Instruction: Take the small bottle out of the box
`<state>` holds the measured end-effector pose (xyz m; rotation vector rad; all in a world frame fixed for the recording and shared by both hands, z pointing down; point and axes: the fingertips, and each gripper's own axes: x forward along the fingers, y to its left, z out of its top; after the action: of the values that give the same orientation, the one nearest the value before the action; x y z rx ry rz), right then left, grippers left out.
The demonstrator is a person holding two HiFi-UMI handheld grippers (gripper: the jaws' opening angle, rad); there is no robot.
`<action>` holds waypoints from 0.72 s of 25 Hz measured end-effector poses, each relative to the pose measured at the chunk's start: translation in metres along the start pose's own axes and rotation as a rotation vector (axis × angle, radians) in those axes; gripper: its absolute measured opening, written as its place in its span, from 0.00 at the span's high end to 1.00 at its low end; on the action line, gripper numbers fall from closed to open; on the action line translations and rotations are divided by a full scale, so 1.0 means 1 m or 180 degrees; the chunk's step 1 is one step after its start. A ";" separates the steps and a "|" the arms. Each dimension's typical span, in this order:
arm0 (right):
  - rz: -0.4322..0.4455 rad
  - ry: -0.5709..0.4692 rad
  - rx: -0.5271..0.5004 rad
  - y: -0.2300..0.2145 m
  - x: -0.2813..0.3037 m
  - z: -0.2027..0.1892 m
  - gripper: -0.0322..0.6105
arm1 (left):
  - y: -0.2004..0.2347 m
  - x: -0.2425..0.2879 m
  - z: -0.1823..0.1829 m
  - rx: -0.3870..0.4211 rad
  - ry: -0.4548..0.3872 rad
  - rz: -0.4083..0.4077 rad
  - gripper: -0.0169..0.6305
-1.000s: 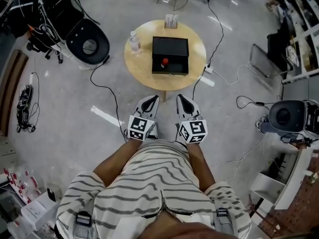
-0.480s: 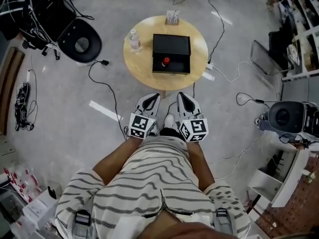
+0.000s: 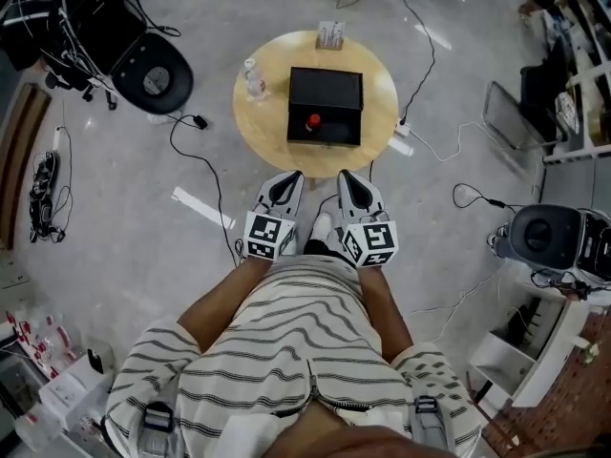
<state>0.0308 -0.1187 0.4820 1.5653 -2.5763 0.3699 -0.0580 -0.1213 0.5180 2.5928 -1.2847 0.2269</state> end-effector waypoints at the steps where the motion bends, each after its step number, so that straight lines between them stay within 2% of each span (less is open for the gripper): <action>1: 0.0008 0.0009 0.0000 -0.002 0.001 -0.001 0.92 | 0.000 0.003 0.000 0.0004 0.0000 0.0006 0.94; 18: 0.0169 0.0108 -0.0011 -0.034 0.026 -0.004 0.92 | 0.007 0.054 0.004 0.0086 0.0026 0.0154 0.94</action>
<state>0.0489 -0.1546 0.4967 1.4788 -2.5955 0.3933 -0.0315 -0.1674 0.5287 2.5825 -1.3517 0.2652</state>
